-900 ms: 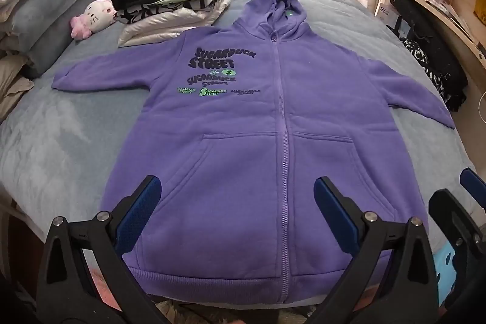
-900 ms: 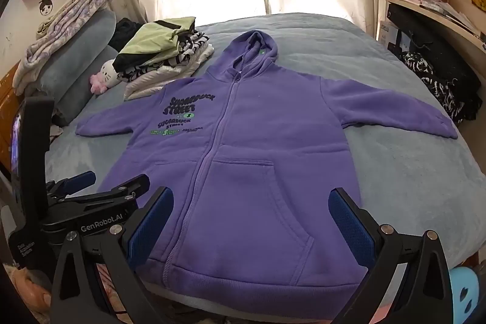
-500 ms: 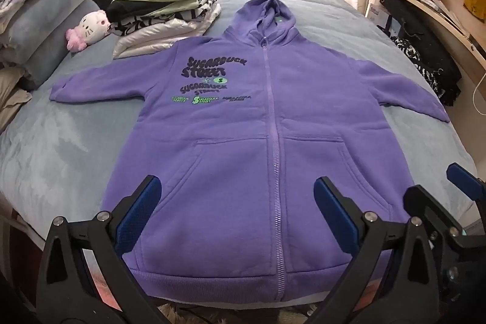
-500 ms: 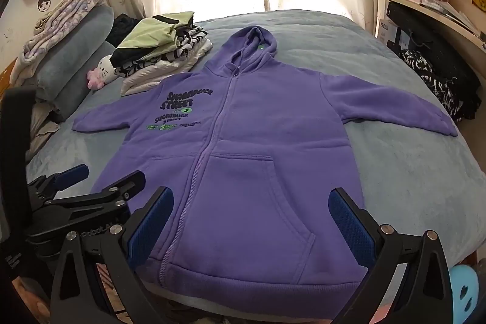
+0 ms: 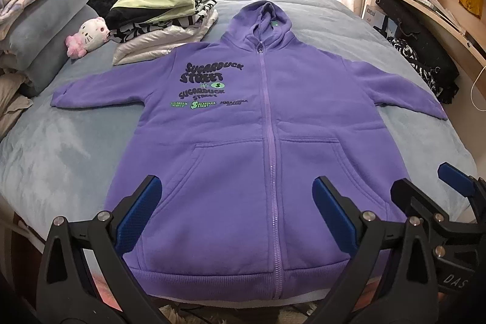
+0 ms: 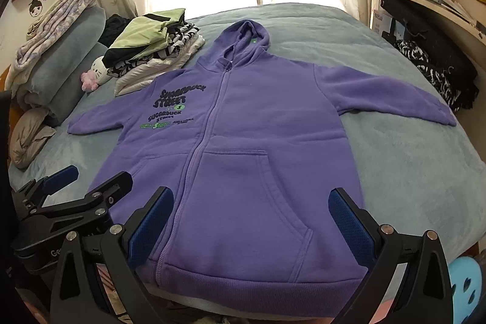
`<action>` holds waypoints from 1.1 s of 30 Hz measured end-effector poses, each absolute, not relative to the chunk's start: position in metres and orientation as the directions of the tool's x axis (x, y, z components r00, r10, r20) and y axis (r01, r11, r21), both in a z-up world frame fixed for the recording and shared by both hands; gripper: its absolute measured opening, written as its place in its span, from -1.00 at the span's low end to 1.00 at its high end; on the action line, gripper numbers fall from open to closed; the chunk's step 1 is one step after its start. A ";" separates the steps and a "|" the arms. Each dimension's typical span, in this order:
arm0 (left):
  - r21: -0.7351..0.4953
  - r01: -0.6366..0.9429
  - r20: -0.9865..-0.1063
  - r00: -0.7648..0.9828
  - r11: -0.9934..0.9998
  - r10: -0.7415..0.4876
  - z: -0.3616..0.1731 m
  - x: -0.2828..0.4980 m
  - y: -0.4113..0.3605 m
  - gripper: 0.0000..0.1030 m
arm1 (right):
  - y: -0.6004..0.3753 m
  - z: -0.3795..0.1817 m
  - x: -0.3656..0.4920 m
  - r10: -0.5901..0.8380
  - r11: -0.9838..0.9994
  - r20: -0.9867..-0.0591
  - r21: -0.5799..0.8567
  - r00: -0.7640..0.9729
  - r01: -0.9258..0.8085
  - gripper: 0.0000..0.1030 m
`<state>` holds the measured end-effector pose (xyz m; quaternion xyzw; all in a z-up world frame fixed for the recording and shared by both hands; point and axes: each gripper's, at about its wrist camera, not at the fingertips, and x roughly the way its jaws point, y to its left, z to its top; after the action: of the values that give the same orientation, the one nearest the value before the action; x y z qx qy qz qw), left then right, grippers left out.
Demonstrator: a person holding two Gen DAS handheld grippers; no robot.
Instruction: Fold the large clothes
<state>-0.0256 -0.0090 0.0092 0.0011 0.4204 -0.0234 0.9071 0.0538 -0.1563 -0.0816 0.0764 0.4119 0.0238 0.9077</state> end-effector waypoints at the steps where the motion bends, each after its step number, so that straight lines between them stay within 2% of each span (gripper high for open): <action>1: -0.017 0.042 -0.763 0.645 0.999 -0.040 0.009 -0.026 -0.009 0.90 | -0.157 -0.082 0.055 0.107 0.987 -0.745 0.159 0.658 0.020 1.00; 33: -0.004 0.038 -0.743 0.669 0.999 -0.028 0.018 -0.034 -0.006 0.86 | -0.154 -0.091 0.053 0.117 0.984 -0.738 0.178 0.664 0.024 1.00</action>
<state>-0.0335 -0.0057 0.0181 0.0060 0.4064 -0.0179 0.9135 0.0530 -0.1536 -0.0911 0.0863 0.4088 0.0255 0.9082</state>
